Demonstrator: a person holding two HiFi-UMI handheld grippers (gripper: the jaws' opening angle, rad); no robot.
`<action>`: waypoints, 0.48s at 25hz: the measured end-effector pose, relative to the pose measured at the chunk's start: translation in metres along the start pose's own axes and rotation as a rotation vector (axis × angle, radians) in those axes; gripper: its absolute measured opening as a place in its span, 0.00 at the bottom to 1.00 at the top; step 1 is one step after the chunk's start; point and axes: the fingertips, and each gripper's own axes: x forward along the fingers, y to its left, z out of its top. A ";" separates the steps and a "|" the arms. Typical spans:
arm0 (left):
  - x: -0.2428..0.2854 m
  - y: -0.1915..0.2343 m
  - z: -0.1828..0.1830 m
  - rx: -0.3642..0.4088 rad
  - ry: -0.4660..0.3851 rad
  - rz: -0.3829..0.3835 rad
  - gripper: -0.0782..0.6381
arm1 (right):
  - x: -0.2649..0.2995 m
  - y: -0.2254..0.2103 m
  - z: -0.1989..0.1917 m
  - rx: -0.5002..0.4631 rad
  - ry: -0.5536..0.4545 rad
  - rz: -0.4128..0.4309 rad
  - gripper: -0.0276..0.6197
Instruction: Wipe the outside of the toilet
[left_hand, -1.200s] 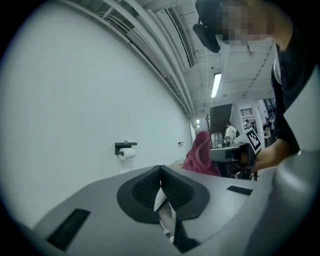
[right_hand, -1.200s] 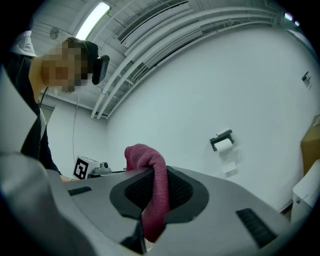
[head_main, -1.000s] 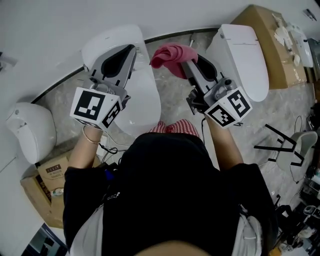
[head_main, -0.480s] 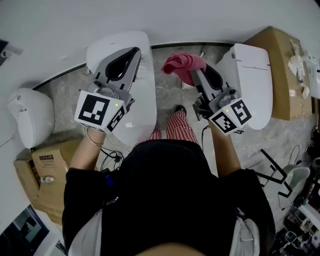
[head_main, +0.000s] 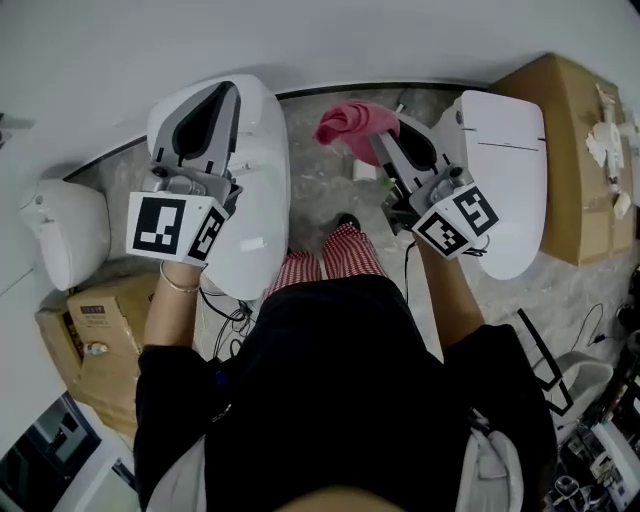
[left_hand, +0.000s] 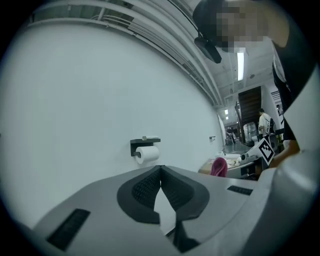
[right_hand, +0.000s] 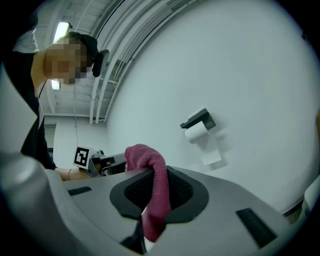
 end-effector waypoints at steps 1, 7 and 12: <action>0.004 -0.001 -0.002 -0.008 0.008 0.013 0.12 | -0.002 -0.007 0.000 0.014 -0.001 0.005 0.13; 0.004 -0.002 -0.018 -0.035 0.053 0.084 0.12 | -0.002 -0.028 -0.015 0.068 0.023 0.029 0.13; 0.001 -0.002 -0.031 -0.065 0.086 0.127 0.12 | -0.003 -0.040 -0.026 0.099 0.034 0.042 0.13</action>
